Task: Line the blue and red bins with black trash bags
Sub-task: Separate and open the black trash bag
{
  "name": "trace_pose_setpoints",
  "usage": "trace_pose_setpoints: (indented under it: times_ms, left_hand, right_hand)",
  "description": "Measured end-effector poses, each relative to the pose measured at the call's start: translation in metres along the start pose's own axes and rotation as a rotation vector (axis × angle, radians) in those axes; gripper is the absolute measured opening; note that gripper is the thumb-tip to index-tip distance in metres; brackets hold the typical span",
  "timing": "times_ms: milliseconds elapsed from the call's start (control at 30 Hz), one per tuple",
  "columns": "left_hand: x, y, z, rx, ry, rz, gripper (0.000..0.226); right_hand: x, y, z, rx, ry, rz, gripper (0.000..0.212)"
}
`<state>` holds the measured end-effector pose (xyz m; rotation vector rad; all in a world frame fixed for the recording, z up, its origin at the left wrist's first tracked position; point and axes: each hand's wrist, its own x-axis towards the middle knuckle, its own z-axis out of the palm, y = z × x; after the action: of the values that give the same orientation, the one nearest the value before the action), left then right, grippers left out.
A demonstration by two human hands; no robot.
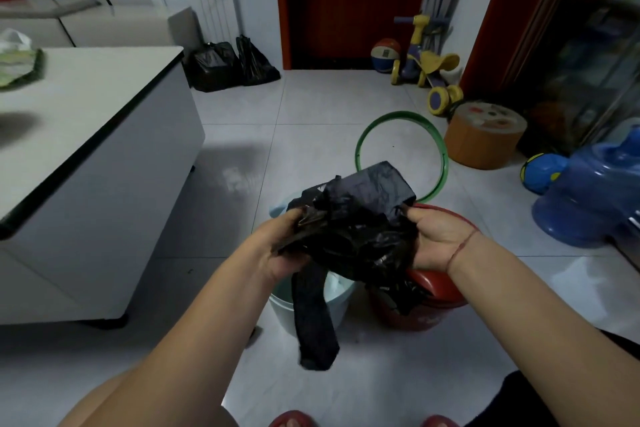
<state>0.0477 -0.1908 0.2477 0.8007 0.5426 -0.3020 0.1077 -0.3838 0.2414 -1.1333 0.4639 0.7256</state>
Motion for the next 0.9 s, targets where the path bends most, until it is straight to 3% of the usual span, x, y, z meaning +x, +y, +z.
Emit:
trace_pose_setpoints:
  times_ms: [100,167,233,300,367,433,533,600,667,733,833,900]
  left_hand:
    - [-0.002,0.004,-0.001,0.199,-0.126,0.005,0.020]
    - [-0.005,0.009,-0.006,0.307,-0.154,-0.024,0.029]
    - [-0.006,0.014,-0.012,0.338,-0.181,-0.076,0.038]
    - [-0.004,0.022,-0.019,0.282,-0.185,-0.083,0.035]
    - [-0.007,0.028,-0.023,0.163,-0.144,-0.080,0.026]
    - [-0.005,0.033,-0.029,-0.017,-0.110,-0.015,0.032]
    - [0.003,0.038,-0.034,-0.280,-0.131,0.174,0.044]
    - [0.003,0.038,-0.037,-0.337,-0.218,0.244,0.030]
    - [-0.003,0.034,-0.033,-0.253,-0.410,0.201,0.028]
    - [-0.003,0.024,-0.027,-0.045,-0.494,0.105,0.051]
    - [-0.006,0.004,-0.011,0.210,-0.382,0.007,0.055]
    - [-0.004,-0.006,-0.006,0.293,-0.228,0.038,0.053]
  right_hand:
    - [0.004,0.000,-0.004,-0.057,0.005,0.013,0.035]
    - [0.005,-0.002,-0.006,-0.112,-0.021,0.011,0.034]
    - [0.000,-0.004,-0.006,-0.181,-0.155,0.043,0.036]
    - [-0.010,-0.007,-0.006,-0.259,-0.322,0.072,0.031]
    - [-0.019,-0.013,-0.010,-0.240,-0.462,0.093,0.043]
    - [-0.024,-0.017,-0.015,-0.156,-0.534,0.071,0.056]
    - [-0.021,-0.021,-0.014,0.016,-0.499,-0.087,0.051]
    - [-0.016,-0.023,-0.010,0.126,-0.413,-0.211,0.048]
    - [-0.013,-0.022,-0.006,0.192,-0.336,-0.272,0.046]
    - [-0.010,-0.017,-0.002,0.181,-0.308,-0.300,0.055]
    - [-0.010,-0.007,0.002,0.031,-0.305,-0.363,0.069]
    - [-0.016,-0.004,0.005,-0.134,-0.334,-0.411,0.064]
